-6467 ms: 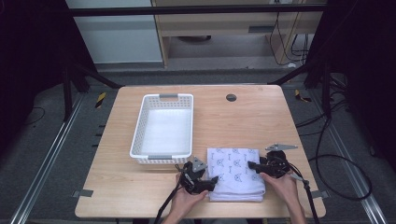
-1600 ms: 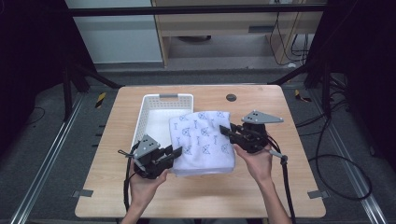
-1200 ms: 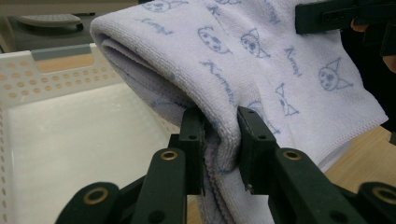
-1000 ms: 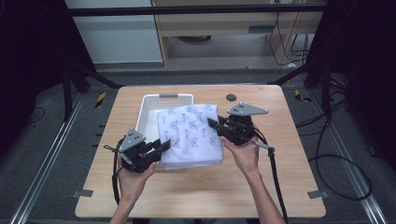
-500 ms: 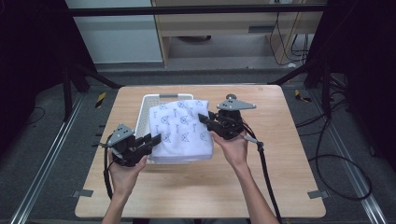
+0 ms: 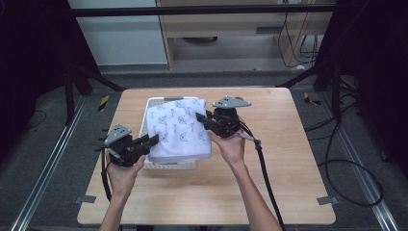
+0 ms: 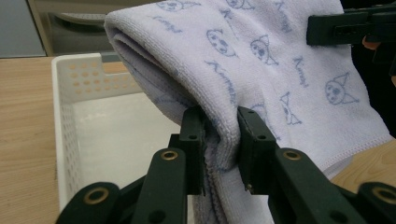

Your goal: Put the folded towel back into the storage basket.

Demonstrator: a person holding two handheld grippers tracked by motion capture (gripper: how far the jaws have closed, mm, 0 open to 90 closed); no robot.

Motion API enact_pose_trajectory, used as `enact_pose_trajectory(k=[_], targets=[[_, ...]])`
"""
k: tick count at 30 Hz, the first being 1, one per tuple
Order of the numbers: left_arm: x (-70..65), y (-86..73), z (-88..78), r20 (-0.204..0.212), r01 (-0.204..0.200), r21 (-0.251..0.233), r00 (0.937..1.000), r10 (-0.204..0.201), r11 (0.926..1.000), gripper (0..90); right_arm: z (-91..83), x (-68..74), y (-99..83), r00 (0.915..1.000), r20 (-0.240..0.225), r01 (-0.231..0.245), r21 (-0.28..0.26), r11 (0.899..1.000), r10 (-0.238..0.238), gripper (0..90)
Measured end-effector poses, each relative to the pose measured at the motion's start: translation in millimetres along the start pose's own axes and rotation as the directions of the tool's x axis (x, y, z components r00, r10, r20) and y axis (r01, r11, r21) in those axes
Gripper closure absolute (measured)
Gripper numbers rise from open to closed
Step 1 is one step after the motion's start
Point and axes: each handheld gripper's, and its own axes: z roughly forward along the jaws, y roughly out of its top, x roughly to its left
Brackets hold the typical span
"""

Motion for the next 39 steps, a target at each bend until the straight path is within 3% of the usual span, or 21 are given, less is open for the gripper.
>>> enact_pose_trajectory(k=[19,39], targets=[[26.8,4.1,-5.4,-0.041,0.034,-0.017,0.9986,-0.035,0.9993,73.2,28.5,10.5,8.4,0.9999,-0.017,0.002,-0.009,1.0,-0.002,73.5],[51.7,3.2,4.8,-0.07,0.061,-0.003,0.9957,-0.061,0.9982,73.2,60.2,11.6,7.1,0.9999,-0.011,-0.009,0.003,1.0,0.009,73.5]])
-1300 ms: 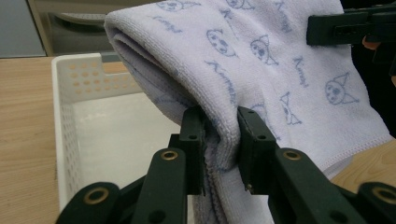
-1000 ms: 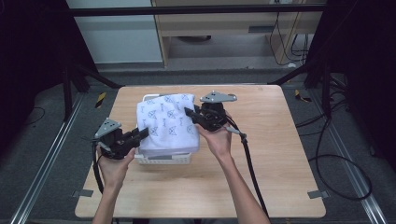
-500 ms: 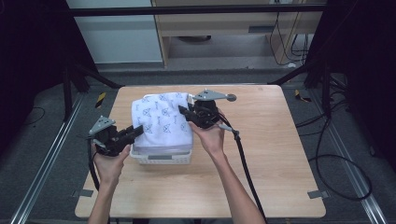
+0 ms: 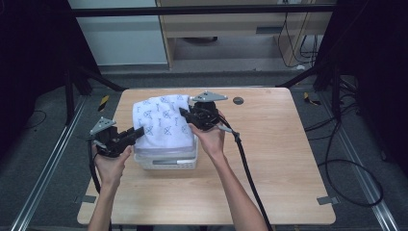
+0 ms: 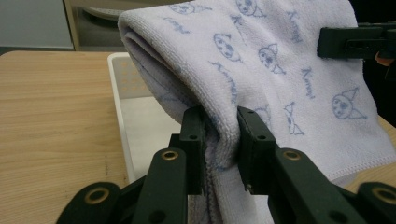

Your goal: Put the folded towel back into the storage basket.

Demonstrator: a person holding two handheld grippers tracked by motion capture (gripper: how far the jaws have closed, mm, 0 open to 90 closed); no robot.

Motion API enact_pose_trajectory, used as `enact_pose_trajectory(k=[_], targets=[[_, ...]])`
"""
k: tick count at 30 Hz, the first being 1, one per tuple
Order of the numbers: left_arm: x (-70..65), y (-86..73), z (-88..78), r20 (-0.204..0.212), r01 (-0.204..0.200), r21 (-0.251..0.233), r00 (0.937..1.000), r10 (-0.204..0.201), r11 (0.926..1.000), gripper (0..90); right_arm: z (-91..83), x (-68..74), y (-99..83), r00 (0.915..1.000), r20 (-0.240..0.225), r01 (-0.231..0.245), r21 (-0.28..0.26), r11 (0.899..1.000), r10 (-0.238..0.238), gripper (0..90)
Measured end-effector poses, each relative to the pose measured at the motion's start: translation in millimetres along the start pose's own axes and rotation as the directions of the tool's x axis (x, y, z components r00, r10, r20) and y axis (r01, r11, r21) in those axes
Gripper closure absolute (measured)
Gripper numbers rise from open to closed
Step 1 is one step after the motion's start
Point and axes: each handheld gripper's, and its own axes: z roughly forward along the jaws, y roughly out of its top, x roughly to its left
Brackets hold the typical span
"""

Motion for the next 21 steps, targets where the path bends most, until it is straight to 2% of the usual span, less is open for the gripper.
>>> enact_pose_trajectory(k=[11,21], targets=[[9.8,-4.6,12.3,-0.017,0.003,0.028,0.9999,-0.003,0.9996,73.2,19.6,-4.7,-8.0,0.9998,0.011,-0.016,0.035,0.999,0.016,73.5],[14.5,-10.1,24.2,-0.029,0.0,0.056,0.9996,0.001,0.9984,73.2,29.2,-7.3,-13.4,0.9995,0.025,-0.022,0.06,0.998,0.021,73.5]])
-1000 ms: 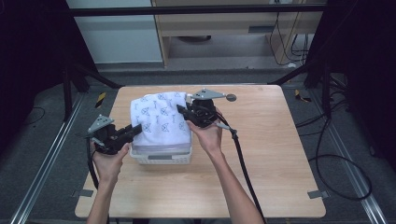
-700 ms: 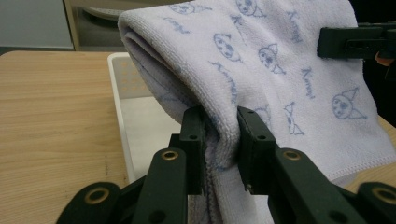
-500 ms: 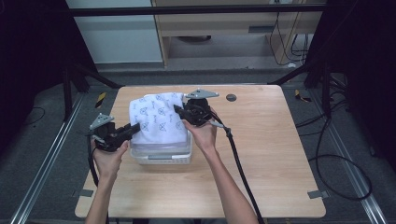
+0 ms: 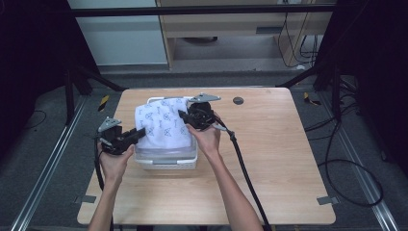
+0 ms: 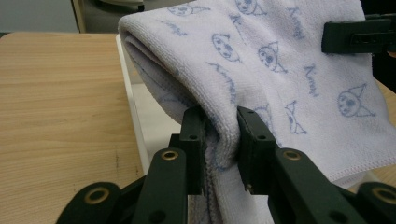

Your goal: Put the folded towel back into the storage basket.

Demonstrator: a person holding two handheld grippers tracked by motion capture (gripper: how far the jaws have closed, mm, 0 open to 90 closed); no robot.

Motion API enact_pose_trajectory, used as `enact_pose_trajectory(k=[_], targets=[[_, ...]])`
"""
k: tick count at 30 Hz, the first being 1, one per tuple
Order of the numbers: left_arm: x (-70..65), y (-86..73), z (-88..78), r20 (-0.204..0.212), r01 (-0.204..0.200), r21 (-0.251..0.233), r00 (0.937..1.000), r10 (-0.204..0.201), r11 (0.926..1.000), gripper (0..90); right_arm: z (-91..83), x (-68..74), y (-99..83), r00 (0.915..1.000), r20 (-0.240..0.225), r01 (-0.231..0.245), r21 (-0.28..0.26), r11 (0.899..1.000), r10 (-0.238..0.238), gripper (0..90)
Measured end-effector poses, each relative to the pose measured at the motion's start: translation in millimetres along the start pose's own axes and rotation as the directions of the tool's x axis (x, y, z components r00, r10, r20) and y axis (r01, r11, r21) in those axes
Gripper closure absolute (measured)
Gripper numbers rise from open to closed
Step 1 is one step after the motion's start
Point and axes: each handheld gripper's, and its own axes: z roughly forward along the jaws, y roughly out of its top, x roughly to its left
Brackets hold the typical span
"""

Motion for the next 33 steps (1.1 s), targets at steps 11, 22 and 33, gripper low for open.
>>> enact_pose_trajectory(k=[11,22,33], targets=[[2.3,-4.6,9.9,-0.008,-0.007,0.03,0.9999,0.007,0.9995,73.2,7.1,-1.5,-6.1,0.9999,0.017,-0.001,0.032,0.999,0.0,73.4],[1.4,-11.2,21.0,-0.02,-0.02,0.069,0.9996,0.021,0.9974,73.2,12.7,-3.7,-15.0,0.9994,0.035,-0.005,0.069,0.998,0.003,73.2],[-0.3,-18.1,32.9,-0.032,-0.036,0.116,0.9987,0.04,0.9926,73.1,22.2,-10.1,-30.7,0.9985,0.051,-0.022,0.111,0.994,0.016,72.6]])
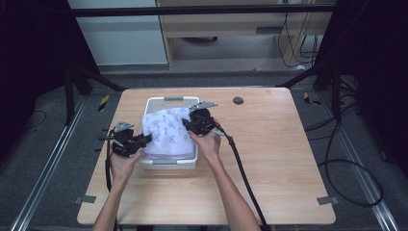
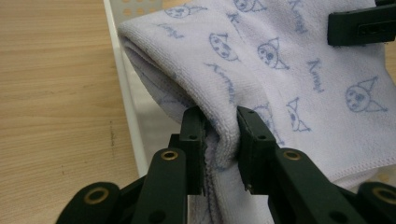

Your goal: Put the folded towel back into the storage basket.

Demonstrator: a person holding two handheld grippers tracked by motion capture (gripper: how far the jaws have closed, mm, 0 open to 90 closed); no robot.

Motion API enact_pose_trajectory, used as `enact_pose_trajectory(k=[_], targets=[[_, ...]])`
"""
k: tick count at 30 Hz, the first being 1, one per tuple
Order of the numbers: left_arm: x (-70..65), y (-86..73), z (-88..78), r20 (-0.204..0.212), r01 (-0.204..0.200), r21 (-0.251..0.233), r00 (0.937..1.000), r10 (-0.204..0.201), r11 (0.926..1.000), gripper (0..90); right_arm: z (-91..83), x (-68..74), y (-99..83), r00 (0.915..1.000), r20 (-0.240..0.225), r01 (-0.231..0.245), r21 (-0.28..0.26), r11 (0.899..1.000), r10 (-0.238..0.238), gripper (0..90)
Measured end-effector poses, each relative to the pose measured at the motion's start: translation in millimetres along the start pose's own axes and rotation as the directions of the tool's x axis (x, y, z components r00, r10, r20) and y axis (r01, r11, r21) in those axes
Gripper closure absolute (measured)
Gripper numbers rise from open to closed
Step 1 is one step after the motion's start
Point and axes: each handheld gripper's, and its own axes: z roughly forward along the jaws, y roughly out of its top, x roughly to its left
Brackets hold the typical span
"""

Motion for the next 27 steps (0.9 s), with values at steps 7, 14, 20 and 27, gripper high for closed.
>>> enact_pose_trajectory(k=[7,14,20,27], targets=[[0.3,-2.0,4.0,-0.005,0.0,0.017,1.0,0.0,0.9999,73.0,4.4,0.3,-2.9,0.9999,0.011,0.012,0.015,1.0,-0.013,72.4],[1.2,-3.2,6.3,-0.01,-0.003,0.034,0.9999,0.004,0.9994,73.0,10.0,-1.1,-8.7,0.9996,0.023,0.018,0.04,0.999,-0.019,71.3],[0.2,-4.3,9.3,-0.02,-0.008,0.052,0.9998,0.009,0.9986,73.0,14.1,-1.2,-11.1,0.9992,0.033,0.022,0.063,0.998,-0.024,70.4],[-1.7,-5.2,12.9,-0.045,-0.025,0.071,0.9986,0.028,0.9972,71.2,17.9,-2.8,-13.8,0.9979,0.049,0.039,0.085,0.996,-0.043,65.6]])
